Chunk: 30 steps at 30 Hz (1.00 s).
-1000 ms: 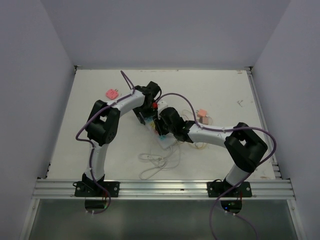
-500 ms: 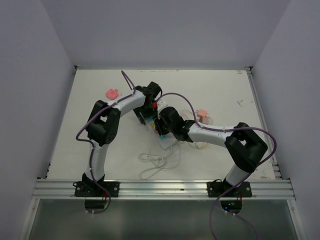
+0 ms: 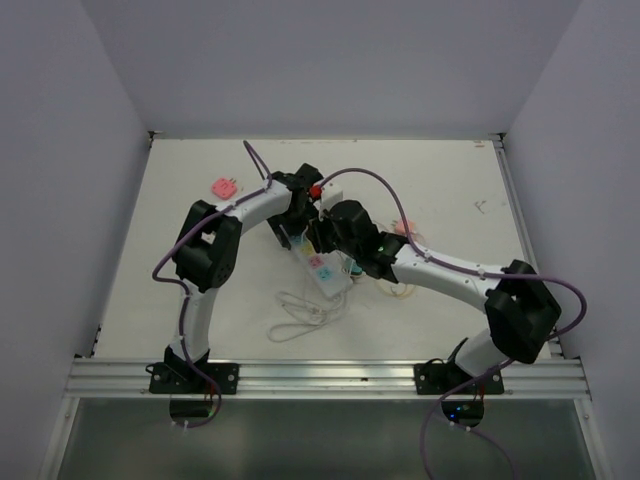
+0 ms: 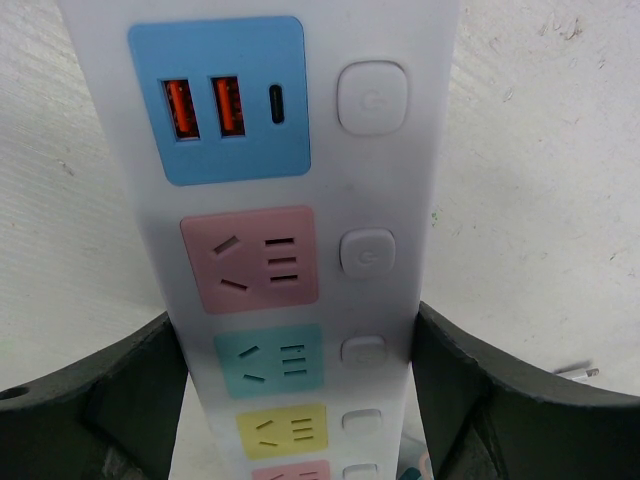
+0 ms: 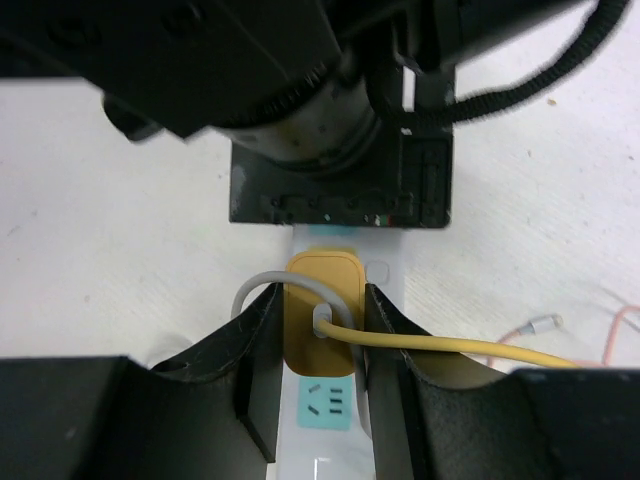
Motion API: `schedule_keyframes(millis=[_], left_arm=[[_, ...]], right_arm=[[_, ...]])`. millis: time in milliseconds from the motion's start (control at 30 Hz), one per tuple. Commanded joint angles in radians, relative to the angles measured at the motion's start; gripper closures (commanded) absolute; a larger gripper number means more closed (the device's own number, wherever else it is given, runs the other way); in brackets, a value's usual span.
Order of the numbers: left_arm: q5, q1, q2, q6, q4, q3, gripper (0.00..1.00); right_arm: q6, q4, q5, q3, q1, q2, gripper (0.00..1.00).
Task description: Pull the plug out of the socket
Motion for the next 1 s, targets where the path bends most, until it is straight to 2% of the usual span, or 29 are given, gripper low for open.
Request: schedule_keyframes(millis=[0,233,400,633,967], left_arm=[[-0.086,0.006,0.144,0.008,-0.068,-0.063,1.0],[-0.094,0.006,0.113,0.017,-0.052,-0.049,0.99],[-0.101,0.016,0.107,0.028,-0.044,-0.046,0.97],[-0.114,0.043,0.109,0.045,-0.042,-0.034,0.94],[-0.114,0.054,0.089,0.073,-0.016,-0.028,0.89]], right_arm=[[-0.001,0.03,0.067,-0.05,0.001,-0.103,1.0],[0.079,-0.021,0.151,-0.222,-0.048,-0.269,1.0],[0.209,-0.097,0.105,-0.352,-0.222,-0.379,1.0],[0.278,-0.162,0.067,-0.439,-0.443,-0.496,1.0],[0.374,-0.24,-0.028,-0.436,-0.557,-0.42,1.0]])
